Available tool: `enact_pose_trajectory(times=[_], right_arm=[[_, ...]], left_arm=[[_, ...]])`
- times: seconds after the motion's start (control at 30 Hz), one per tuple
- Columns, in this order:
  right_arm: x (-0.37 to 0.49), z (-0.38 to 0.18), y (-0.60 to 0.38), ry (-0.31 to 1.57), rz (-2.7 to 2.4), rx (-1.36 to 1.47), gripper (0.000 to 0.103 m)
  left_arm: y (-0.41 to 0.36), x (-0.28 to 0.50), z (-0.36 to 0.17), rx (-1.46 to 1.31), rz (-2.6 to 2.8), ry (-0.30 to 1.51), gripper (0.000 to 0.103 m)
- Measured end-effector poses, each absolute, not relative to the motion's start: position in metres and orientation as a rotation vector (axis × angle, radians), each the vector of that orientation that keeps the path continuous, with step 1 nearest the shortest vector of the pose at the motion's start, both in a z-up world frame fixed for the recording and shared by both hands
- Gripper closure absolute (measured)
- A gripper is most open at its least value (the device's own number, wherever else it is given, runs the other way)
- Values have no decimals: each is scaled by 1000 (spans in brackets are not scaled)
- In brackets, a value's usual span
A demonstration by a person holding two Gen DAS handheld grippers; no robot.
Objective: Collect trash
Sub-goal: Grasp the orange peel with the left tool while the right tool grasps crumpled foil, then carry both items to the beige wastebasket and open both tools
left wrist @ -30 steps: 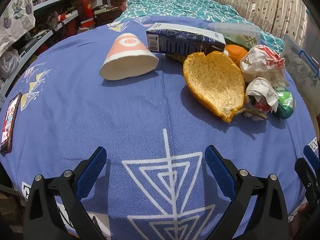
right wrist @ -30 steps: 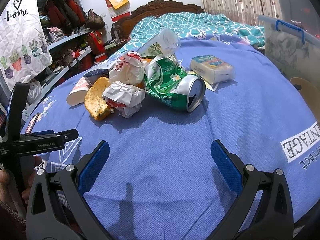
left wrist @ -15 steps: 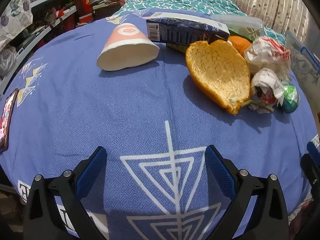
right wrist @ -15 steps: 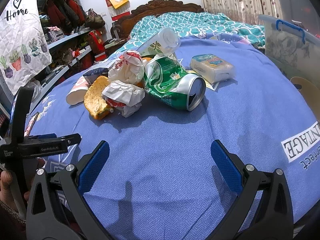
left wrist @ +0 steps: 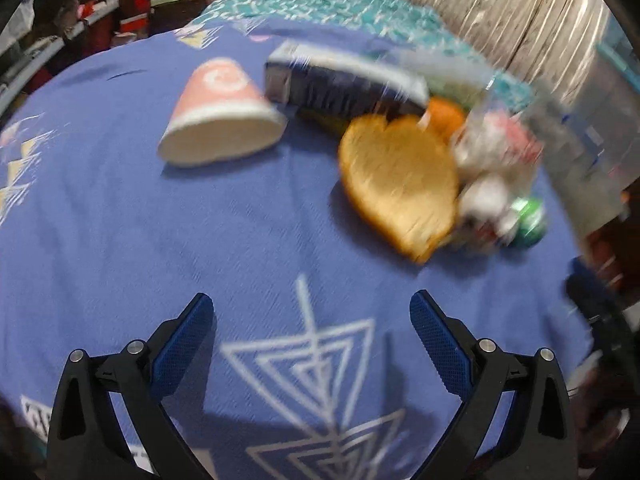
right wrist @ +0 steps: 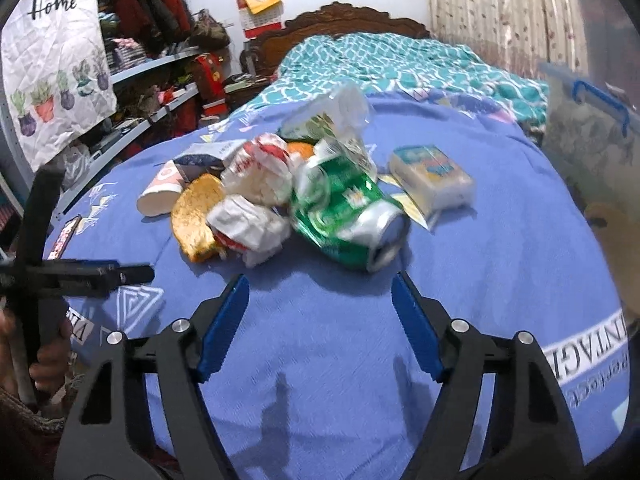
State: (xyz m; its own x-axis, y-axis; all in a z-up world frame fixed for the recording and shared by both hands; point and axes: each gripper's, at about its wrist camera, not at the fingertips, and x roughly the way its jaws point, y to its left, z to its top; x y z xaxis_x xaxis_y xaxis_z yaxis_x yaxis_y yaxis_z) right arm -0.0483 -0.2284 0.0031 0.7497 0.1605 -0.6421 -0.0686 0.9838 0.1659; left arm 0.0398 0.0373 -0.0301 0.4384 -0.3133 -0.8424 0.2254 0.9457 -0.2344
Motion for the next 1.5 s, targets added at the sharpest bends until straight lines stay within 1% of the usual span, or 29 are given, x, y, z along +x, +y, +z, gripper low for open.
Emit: enact_pose_trajectory(times=[0.07, 0.1, 0.13, 0.27, 0.3, 0.33, 0.37, 0.4, 0.43, 0.47, 0.5, 0.53, 0.63, 0.8, 0.9, 1.07, 1.13, 1.27, 1.3, 1.37, 1.5], right_arm=[[-38, 7, -217, 698, 146, 97, 29], [-33, 8, -210, 695, 155, 71, 29], [-27, 8, -203, 695, 164, 50, 29], [1, 0, -178, 709, 203, -32, 29], [7, -4, -171, 715, 196, -69, 30], [13, -9, -167, 726, 182, -104, 30], [19, -16, -165, 745, 174, -128, 32], [22, -20, -164, 764, 174, -130, 47], [24, -23, -167, 795, 201, -102, 64], [20, -22, -172, 796, 212, -67, 64], [13, -19, -176, 789, 235, -41, 69], [5, -16, -180, 778, 268, -17, 69], [-33, -3, -191, 720, 387, 34, 70], [-77, 7, -220, 656, 520, 195, 70], [-85, 10, -238, 615, 502, 281, 70], [-84, 3, -289, 580, 381, 442, 70], [-86, -1, -308, 568, 338, 493, 70], [-102, -6, -356, 519, 201, 558, 70], [-107, -7, -367, 507, 160, 562, 70], [-115, -6, -389, 490, 74, 558, 70], [-136, -6, -448, 466, -151, 564, 70]], left_arm=[[36, 49, -22, -115, -350, 1041, 10], [35, 53, -19, -127, -352, 1033, 12], [34, 57, -16, -138, -360, 1028, 18], [21, 79, -13, -138, -383, 1011, 20], [15, 84, -17, -127, -379, 1016, 24], [10, 89, -21, -122, -385, 1031, 30], [4, 95, -23, -121, -394, 1044, 33], [-2, 100, -29, -115, -403, 1062, 40], [-3, 104, -32, -107, -402, 1070, 50], [-7, 107, -37, -90, -398, 1084, 59], [-10, 108, -41, -80, -395, 1101, 84], [-8, 104, -44, -77, -389, 1105, 90], [5, 88, -38, -97, -423, 1079, 96], [29, 49, -17, -131, -501, 999, 95], [35, 44, -11, -170, -527, 1002, 95], [14, 45, 15, -165, -579, 965, 95], [-7, 47, 31, -146, -630, 949, 95], [-72, 51, 58, -54, -735, 915, 95], [-101, 54, 65, -27, -786, 914, 95], [-143, 58, 68, 7, -846, 919, 95], [-260, 71, 61, 122, -957, 944, 95]])
